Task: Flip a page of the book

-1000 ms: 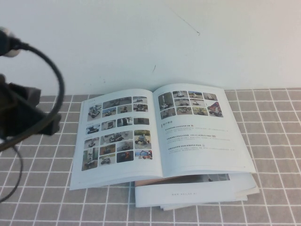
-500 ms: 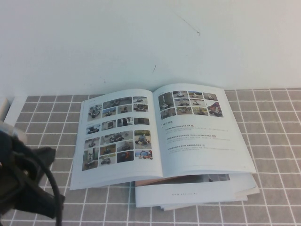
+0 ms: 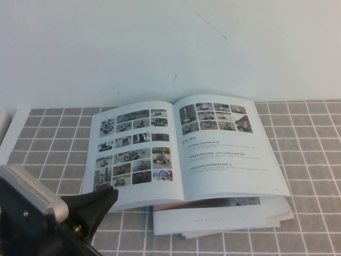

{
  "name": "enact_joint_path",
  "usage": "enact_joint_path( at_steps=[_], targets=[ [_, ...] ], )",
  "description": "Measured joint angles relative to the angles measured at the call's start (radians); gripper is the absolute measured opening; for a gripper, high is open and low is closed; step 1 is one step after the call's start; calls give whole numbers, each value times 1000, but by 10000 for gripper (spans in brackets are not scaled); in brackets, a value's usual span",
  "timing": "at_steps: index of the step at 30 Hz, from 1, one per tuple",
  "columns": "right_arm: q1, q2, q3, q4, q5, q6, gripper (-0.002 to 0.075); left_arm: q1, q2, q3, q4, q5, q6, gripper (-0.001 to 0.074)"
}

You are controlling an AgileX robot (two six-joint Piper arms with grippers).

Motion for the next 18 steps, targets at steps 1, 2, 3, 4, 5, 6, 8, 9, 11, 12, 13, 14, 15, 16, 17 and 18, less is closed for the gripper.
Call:
enact_joint_path(
  at_steps=[1,2,3,4,5,6,8,9,11,12,13,14,15,16,17,18],
  targets=[
    [0,-2,2,0,0,0,-1,0,16,0,0,-7,0,-4],
    [0,-4,2,0,0,0,-1,0,32,0,0,-18,0,-4],
    [0,-4,2,0,-2,0,-1,0,45,0,0,-31,0,-4],
    [0,-4,2,1,-2,0,-1,0,60,0,0,-48,0,-4],
    [0,-4,2,1,-2,0,-1,0,75,0,1,-65,0,-4],
    [0,-4,2,2,-2,0,-1,0,85,0,5,-77,0,-4],
    [0,-4,2,2,-2,0,-1,0,110,0,12,-107,0,-4],
    [0,-4,2,2,-2,0,-1,0,121,0,15,-119,0,-4],
    [0,-4,2,2,-3,0,-1,0,143,0,20,-146,0,-4],
    [0,-4,2,2,-3,0,-1,0,154,0,20,-163,0,-4],
    [0,-4,2,3,-3,0,-1,0,160,0,21,-173,0,-4],
    [0,-4,2,3,-4,0,-1,0,171,0,22,-183,0,-4],
    [0,-4,2,3,-4,0,-1,0,180,0,24,-188,0,-4],
    [0,-4,2,3,-4,0,-1,0,189,0,24,-188,0,-4],
    [0,-4,2,3,-4,0,-1,0,198,0,26,-191,0,-4],
    [0,-4,2,5,-4,0,-1,0,208,0,26,-193,0,-4]
  ],
)
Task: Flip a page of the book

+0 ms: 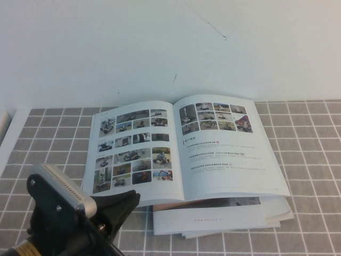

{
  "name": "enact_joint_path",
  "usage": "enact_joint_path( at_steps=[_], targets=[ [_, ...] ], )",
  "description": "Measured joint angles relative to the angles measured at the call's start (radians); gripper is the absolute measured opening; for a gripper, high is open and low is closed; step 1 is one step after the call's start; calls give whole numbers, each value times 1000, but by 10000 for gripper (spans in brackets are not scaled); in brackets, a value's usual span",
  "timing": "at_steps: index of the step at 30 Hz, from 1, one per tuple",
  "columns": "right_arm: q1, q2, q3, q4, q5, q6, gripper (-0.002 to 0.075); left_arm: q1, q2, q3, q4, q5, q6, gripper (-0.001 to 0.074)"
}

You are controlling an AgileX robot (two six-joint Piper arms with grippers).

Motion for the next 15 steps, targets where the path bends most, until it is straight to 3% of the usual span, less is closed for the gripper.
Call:
enact_joint_path(
  at_steps=[5,15],
  targets=[
    [0,0,0,0,-1,0,-1,1,39,4,-77,2,15,-4],
    [0,0,0,0,-2,0,-1,9,45,16,-476,-142,361,-4]
  ],
)
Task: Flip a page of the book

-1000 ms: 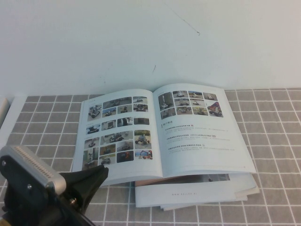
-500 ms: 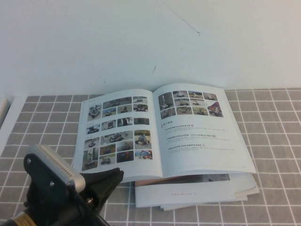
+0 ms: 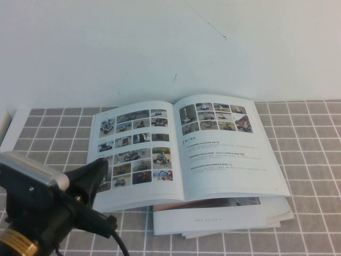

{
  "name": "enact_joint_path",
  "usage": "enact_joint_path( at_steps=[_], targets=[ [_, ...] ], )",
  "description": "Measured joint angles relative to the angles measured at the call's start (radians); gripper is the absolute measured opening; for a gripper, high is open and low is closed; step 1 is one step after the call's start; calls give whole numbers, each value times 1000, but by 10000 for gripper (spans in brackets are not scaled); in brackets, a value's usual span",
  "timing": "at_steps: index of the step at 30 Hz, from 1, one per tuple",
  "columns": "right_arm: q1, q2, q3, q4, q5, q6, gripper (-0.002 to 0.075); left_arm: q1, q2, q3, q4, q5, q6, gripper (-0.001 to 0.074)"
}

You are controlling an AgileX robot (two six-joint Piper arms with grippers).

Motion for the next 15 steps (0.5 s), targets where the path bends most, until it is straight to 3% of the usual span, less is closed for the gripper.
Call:
enact_joint_path(
  at_steps=[7,15],
  targets=[
    [0,0,0,0,0,0,-1,2,-5,0,-132,-30,156,-4],
    [0,0,0,2,-2,0,-1,2,-196,0,-191,348,280,-4]
  ],
)
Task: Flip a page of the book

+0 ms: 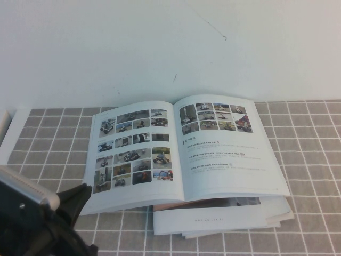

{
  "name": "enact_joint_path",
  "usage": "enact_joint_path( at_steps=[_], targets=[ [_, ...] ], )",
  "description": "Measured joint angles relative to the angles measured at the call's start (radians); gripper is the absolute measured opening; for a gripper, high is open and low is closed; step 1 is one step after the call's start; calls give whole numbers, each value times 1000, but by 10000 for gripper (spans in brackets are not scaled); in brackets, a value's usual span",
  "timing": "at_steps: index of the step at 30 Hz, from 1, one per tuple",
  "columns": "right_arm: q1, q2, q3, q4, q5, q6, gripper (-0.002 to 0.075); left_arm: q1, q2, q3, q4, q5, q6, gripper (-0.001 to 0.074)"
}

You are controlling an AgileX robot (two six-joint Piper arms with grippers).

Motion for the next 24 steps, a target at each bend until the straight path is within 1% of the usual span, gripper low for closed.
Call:
enact_joint_path(
  at_steps=[2,4,9,12,16,21,24],
  targets=[
    [0,0,0,0,0,0,-1,0,-75,0,-91,86,75,-4],
    [0,0,0,0,0,0,-1,0,-134,2,-207,132,191,-4],
    [0,0,0,0,0,0,-1,0,-275,54,-547,124,587,-4],
    [0,0,0,0,0,0,-1,14,-386,91,-682,109,763,-4],
    [0,0,0,0,0,0,-1,62,-550,143,-767,116,892,-4],
    [0,0,0,0,0,0,-1,127,-710,205,-797,125,948,-4],
    [0,0,0,0,0,0,-1,140,-740,246,-800,99,954,-4]
  ],
)
